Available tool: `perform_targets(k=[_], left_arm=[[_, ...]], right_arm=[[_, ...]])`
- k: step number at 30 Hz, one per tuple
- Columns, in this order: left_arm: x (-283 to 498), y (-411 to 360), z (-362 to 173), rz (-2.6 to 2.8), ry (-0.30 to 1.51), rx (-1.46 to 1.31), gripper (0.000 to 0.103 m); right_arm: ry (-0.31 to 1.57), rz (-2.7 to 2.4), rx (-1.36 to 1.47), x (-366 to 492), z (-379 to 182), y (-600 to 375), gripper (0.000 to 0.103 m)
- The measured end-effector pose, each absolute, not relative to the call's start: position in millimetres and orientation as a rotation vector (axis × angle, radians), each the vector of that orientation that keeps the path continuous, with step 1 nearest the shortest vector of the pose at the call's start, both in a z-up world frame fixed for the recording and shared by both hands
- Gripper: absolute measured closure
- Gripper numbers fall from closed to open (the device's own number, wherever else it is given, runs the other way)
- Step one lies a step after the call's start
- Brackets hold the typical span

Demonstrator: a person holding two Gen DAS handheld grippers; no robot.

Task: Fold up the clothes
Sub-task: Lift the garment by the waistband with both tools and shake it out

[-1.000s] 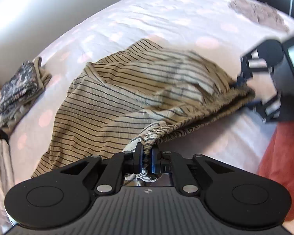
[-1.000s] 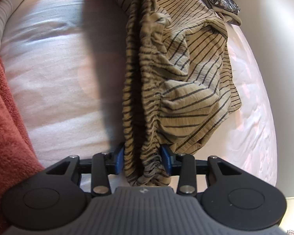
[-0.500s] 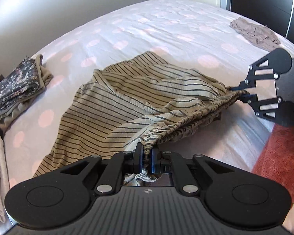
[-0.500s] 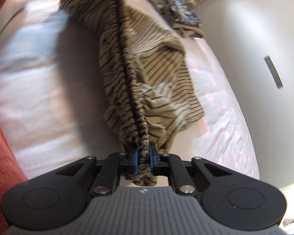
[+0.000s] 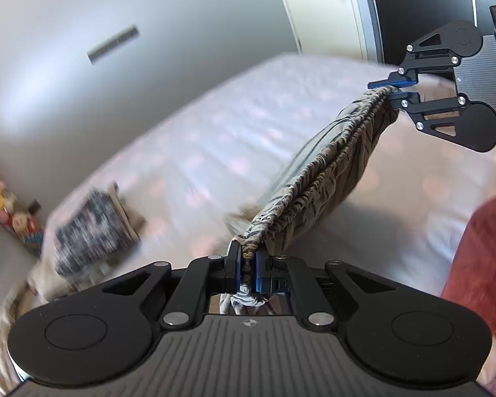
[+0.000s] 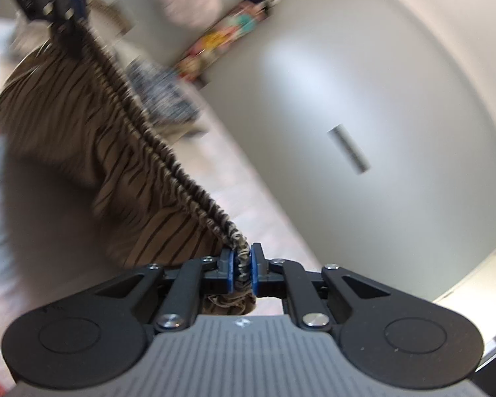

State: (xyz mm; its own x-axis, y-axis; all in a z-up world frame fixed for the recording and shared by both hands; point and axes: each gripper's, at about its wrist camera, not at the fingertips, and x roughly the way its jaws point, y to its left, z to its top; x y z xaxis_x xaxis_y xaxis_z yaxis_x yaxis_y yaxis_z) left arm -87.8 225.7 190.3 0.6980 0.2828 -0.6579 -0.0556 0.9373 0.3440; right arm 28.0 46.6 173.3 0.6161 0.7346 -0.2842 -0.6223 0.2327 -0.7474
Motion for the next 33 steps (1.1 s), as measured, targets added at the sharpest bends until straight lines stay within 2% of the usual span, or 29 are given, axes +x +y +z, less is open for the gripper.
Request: perform_targets(k=[6,11,15,25,33], left_arm=[[-95.6,222.1,283.4,0.192,0.652,0.357,0.097],[-67.3,228.2,309.1,0.175,0.659,0.381,0.097],[-44.1,233.3,327.7,0.163,0.666,0.400,0.097],[37.1,279.2,307.3,0.286,0.631,0.564,0.097],[99.8,316.8,293.1,0.388,0.587,0.703,0.097]], right_arm=[[-0.311,0.864,-0.902,20.9,264.8,36.5,0.092],[-0.353,0.802,-0.934,38.6,298.7,52.1,0.092],[-0.303,0.790,-0.978,67.5,294.1,70.4,0.092],[-0.177,0.755,-1.046,148.3,239.8,159.0,0.092],[-0.290,0.654,-0.957,179.9,251.3,202.8,0.092]])
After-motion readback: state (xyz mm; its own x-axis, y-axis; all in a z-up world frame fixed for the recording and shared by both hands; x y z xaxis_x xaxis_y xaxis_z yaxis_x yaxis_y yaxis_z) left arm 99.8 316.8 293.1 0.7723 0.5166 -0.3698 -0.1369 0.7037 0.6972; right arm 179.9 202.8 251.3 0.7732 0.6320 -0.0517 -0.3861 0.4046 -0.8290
